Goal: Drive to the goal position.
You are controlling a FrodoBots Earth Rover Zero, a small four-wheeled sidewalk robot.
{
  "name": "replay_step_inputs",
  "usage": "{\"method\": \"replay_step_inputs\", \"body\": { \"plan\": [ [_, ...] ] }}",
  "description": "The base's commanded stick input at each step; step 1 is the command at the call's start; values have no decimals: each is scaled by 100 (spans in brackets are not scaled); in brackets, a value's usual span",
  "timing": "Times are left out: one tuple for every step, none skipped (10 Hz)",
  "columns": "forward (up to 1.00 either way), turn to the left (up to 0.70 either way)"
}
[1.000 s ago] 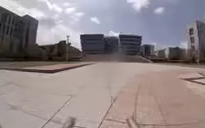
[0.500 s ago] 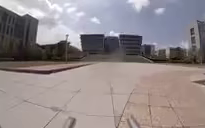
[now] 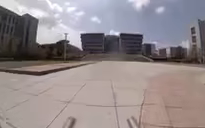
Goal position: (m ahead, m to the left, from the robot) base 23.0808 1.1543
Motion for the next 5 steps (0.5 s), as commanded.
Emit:
{"method": "replay_step_inputs", "body": {
  "plan": [
    [100,0],
    [100,0],
    [100,0],
    [100,0],
    [100,0]
  ]
}}
